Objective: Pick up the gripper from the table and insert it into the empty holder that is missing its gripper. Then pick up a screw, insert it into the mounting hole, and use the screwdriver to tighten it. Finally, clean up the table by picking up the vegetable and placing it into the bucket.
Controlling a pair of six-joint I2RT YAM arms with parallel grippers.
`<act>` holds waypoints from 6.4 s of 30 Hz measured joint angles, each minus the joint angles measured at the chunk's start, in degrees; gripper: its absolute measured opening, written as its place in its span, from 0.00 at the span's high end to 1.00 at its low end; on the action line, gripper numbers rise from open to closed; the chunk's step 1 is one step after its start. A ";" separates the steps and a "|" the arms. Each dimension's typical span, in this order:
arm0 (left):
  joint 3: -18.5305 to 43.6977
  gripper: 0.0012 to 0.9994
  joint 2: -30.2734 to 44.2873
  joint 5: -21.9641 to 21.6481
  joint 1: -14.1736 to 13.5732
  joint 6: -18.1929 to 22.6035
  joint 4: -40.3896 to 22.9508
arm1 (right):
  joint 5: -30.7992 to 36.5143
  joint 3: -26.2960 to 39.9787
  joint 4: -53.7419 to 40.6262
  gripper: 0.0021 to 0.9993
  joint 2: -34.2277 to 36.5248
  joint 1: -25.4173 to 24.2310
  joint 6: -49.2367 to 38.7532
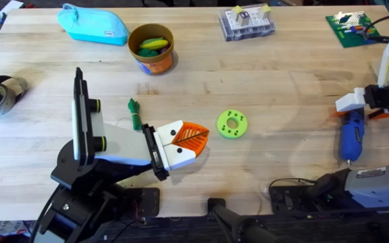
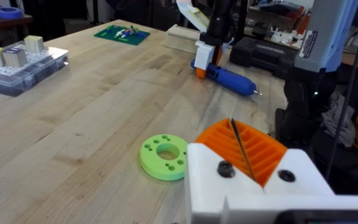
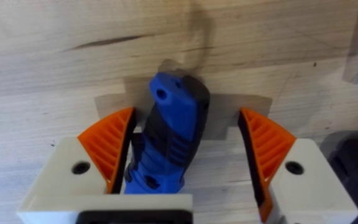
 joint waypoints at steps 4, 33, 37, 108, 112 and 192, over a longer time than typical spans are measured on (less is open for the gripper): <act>0.00 0.99 0.01 0.00 0.00 -0.03 0.02 | -0.11 0.00 -0.16 0.02 0.01 0.00 0.45; 0.00 0.99 0.00 0.00 0.00 -0.03 0.02 | -5.09 0.06 -4.36 0.02 -4.98 -0.46 15.19; 0.00 0.99 0.02 0.00 0.00 -0.03 0.02 | -4.90 -1.12 -4.37 0.02 -6.59 -0.46 15.66; 0.00 0.99 0.00 0.00 0.00 -0.03 0.02 | -0.85 -12.70 13.00 0.87 -12.05 25.13 13.93; 0.00 0.99 0.02 0.00 0.00 -0.03 0.02 | -0.53 -12.70 13.04 0.62 -10.60 25.77 14.39; 0.00 0.99 0.00 0.00 0.00 -0.03 0.02 | 0.00 -11.39 13.86 0.98 -19.98 25.75 18.94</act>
